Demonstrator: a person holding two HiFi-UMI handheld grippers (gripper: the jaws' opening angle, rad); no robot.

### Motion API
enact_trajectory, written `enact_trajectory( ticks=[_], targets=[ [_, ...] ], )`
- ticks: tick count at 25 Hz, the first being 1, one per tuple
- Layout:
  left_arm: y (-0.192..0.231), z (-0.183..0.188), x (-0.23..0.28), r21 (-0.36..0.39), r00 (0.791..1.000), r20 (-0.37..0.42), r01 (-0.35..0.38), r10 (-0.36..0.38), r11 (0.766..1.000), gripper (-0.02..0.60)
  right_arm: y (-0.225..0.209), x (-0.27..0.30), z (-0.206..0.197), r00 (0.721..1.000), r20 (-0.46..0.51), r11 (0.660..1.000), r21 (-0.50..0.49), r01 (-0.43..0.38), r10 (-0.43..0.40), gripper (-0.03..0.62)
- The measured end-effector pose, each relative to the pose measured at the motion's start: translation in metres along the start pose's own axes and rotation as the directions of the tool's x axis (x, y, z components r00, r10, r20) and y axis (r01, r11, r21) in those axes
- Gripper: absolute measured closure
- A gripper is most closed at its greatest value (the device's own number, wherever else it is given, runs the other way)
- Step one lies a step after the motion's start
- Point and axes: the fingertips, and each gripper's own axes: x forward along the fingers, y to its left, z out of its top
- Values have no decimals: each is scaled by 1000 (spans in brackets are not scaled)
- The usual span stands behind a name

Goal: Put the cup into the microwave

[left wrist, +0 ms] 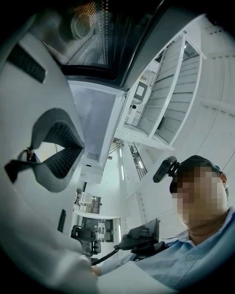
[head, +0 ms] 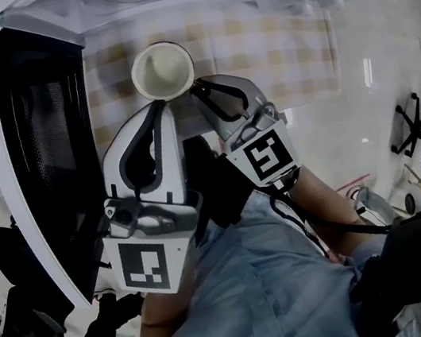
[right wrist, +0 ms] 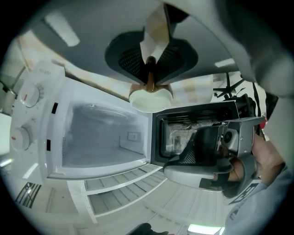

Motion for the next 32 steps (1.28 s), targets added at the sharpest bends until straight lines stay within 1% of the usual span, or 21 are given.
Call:
enact_trajectory(
  ticks=[4,6,7,9,11,13,15,17,21,24,25,27,28,29,31,32],
  targets=[
    [-1,-4,1,2,1000,-10,7,-7,1000,577,-2,3,0,998,47,999,34,33,-34,514],
    [0,-8,2,-2,1000,-17,9,-9,1000,576,-4,4,-2,996,55,998,22,62,-63,506],
    [1,-10,2,-5,1000,-20,9,-9,1000,577,-4,4,-3,995,56,997,7,80,-80,527],
    [2,-10,2,-4,1000,-22,6,-6,1000,577,-1,3,1,992,83,995,-11,99,-98,533],
    [2,-7,2,1,1000,-21,4,-4,1000,577,2,1,7,987,130,995,13,96,-97,534],
    [3,-6,1,5,1000,-22,1,-1,1000,577,1,-1,10,983,158,995,58,84,-92,536],
    [2,-6,1,5,1000,-25,1,-1,1000,577,0,-4,10,983,160,994,78,75,-87,536],
    [0,-8,1,3,1000,-30,6,-6,1000,577,0,-7,7,986,152,995,74,65,-76,536],
    [-5,-11,4,0,999,-37,21,-21,1000,577,9,-13,-7,995,93,998,50,30,-34,532],
    [-8,-12,6,-2,999,-40,30,-30,1000,577,11,-12,-9,996,80,998,67,21,-26,526],
    [-8,-12,6,-3,999,-41,31,-32,1000,577,11,-11,-8,997,76,997,81,10,-16,518],
    [-8,-12,5,-5,998,-44,33,-33,999,577,12,-8,-8,998,65,994,104,-16,9,424],
    [-7,-13,4,-7,998,-45,34,-35,999,577,12,-7,-8,998,59,994,106,-18,12,416],
    [-6,-13,4,-9,998,-45,35,-36,999,577,11,-6,-9,999,50,995,101,-8,3,418],
    [-5,-14,3,-14,998,-46,38,-38,999,577,7,-5,-12,999,29,996,73,44,-46,437],
    [-4,-14,3,-15,998,-46,39,-40,999,577,5,-5,-12,997,24,995,59,75,-77,534]
  ],
)
